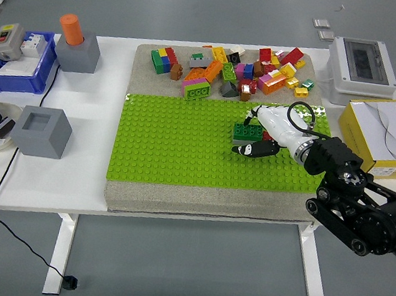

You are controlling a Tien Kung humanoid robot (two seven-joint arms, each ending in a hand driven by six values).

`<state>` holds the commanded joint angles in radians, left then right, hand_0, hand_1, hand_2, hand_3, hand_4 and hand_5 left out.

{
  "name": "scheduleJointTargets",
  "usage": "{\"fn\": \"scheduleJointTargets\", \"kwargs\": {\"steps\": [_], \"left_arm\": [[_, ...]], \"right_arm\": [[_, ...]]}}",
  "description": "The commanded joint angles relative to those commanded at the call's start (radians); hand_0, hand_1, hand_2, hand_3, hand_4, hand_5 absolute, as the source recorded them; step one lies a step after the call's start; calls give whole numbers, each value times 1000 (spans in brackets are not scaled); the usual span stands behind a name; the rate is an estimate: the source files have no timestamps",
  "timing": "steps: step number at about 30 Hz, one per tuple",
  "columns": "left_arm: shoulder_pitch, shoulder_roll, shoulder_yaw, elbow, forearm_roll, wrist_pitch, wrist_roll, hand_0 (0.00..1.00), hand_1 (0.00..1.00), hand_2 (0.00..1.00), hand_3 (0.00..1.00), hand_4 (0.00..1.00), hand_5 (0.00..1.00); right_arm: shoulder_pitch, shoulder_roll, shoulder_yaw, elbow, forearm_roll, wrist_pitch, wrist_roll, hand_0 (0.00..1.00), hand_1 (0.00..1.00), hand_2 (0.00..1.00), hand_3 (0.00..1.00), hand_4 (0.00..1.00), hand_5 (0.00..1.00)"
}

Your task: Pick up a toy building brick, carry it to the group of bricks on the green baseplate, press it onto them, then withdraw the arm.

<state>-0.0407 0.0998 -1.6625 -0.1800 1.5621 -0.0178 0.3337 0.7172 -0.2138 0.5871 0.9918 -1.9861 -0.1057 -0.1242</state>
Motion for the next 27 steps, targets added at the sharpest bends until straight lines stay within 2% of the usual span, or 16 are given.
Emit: {"fn": "scheduleJointTargets", "kwargs": {"steps": [9, 27], "left_arm": [[-1, -2, -1, 0, 5, 1, -1, 782, 778, 720, 433, 998, 828], [0, -11, 2, 0, 7, 3, 0, 782, 776, 720, 450, 998, 831]], "right_arm": [[0, 12, -7, -44, 16, -7, 10, 793, 779, 859, 637, 887, 585], [1, 23, -21, -73, 24, -19, 24, 790, 777, 854, 637, 875, 583]]}}
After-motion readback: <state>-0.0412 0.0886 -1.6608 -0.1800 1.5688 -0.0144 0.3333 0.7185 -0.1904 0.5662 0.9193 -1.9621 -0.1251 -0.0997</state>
